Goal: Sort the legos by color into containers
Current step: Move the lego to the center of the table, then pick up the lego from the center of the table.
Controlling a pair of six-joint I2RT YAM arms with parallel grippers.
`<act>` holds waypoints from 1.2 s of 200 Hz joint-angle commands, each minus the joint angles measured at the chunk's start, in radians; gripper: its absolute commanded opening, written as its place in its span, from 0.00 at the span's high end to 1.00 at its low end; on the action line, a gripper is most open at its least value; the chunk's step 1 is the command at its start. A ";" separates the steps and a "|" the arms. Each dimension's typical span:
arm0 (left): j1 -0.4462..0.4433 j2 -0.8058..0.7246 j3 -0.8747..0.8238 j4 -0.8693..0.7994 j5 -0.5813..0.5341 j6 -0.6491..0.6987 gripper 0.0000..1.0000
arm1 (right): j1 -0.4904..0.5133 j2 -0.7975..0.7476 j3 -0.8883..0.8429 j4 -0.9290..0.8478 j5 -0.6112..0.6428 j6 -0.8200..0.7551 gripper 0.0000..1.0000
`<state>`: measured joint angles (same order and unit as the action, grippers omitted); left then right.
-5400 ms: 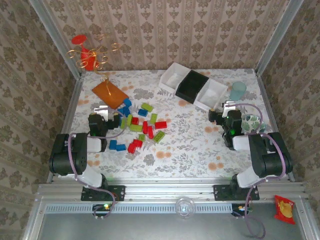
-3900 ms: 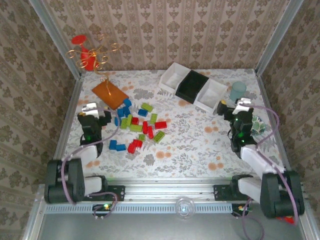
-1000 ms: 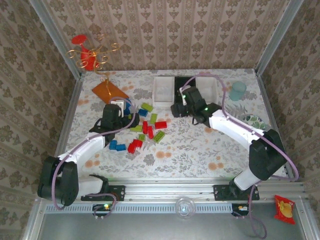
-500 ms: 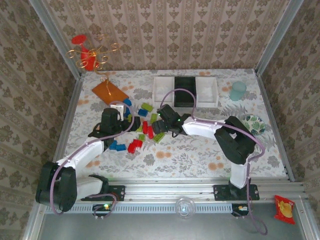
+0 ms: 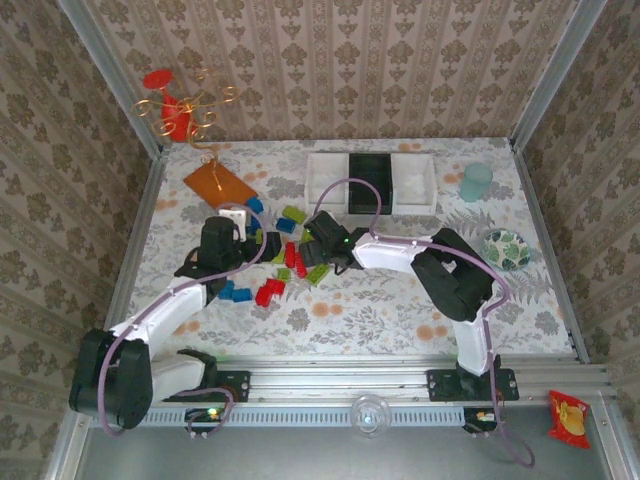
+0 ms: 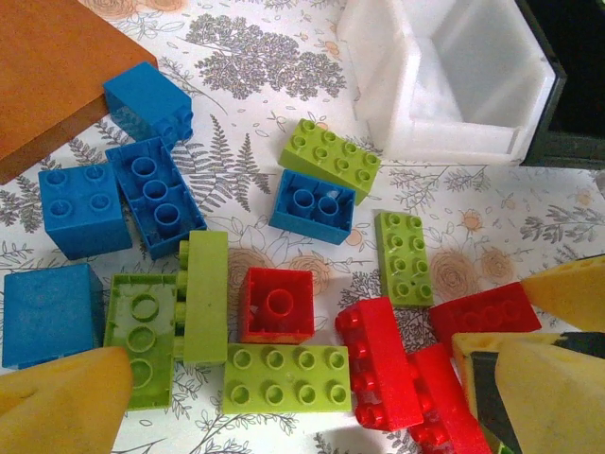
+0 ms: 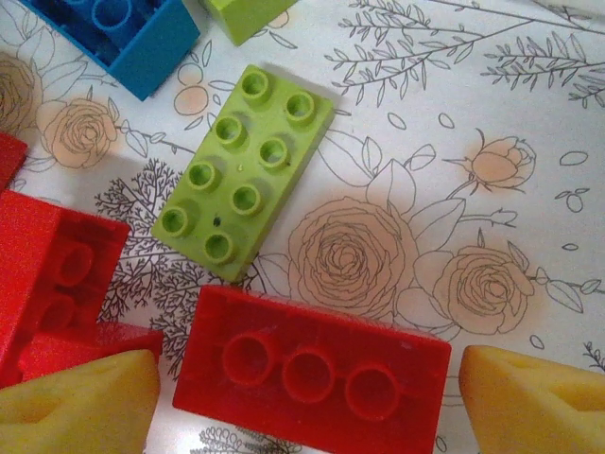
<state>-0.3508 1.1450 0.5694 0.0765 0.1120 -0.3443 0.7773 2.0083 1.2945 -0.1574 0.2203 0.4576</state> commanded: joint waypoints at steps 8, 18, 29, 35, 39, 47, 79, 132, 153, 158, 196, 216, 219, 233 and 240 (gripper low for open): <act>0.010 -0.021 -0.013 0.017 0.009 -0.021 0.00 | 0.004 0.040 0.027 -0.042 0.056 0.019 0.23; 0.010 -0.021 -0.014 0.020 0.012 -0.023 0.00 | -0.002 0.037 0.021 -0.046 0.069 0.017 0.27; 0.010 -0.021 -0.014 0.023 0.017 -0.025 0.00 | -0.013 0.030 0.008 -0.047 0.070 0.017 0.30; 0.010 -0.019 -0.014 0.023 0.018 -0.027 0.00 | -0.020 0.022 -0.003 -0.040 0.063 0.016 0.30; 0.010 -0.020 -0.014 0.025 0.020 -0.026 0.00 | -0.025 0.016 -0.012 -0.034 0.057 0.016 0.30; 0.010 -0.019 -0.016 0.026 0.020 -0.028 0.00 | -0.030 0.005 -0.027 -0.024 0.053 0.012 0.30; 0.008 -0.010 -0.016 0.034 0.028 -0.032 0.00 | -0.049 -0.021 -0.053 -0.022 0.058 -0.012 0.32; 0.006 0.003 -0.015 0.042 0.031 -0.032 0.00 | -0.061 -0.026 -0.064 -0.029 0.054 -0.012 0.22; 0.003 0.014 -0.013 0.045 0.032 -0.034 0.00 | -0.061 -0.021 -0.055 -0.025 0.045 -0.009 0.22; 0.003 0.016 -0.013 0.045 0.032 -0.034 0.00 | -0.061 -0.023 -0.051 -0.025 0.043 -0.009 0.22; -0.003 0.027 -0.010 0.049 0.037 -0.035 0.00 | -0.073 0.001 -0.033 -0.024 0.037 -0.016 0.29; -0.008 0.030 -0.009 0.053 0.035 -0.036 0.00 | -0.096 -0.018 -0.053 -0.008 0.035 -0.021 0.37; -0.009 0.030 -0.010 0.054 0.035 -0.036 0.00 | -0.100 -0.028 -0.059 -0.003 0.033 -0.023 0.38; -0.021 0.032 -0.011 0.064 0.038 -0.034 0.00 | -0.115 -0.099 -0.112 0.033 0.017 -0.042 0.41; -0.030 0.032 -0.010 0.069 0.038 -0.025 0.00 | -0.122 -0.150 -0.147 0.053 0.014 -0.053 0.42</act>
<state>-0.3584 1.1679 0.5629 0.1135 0.1345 -0.3664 0.6876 1.9842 1.2270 -0.1345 0.2363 0.4355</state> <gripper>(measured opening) 0.997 0.614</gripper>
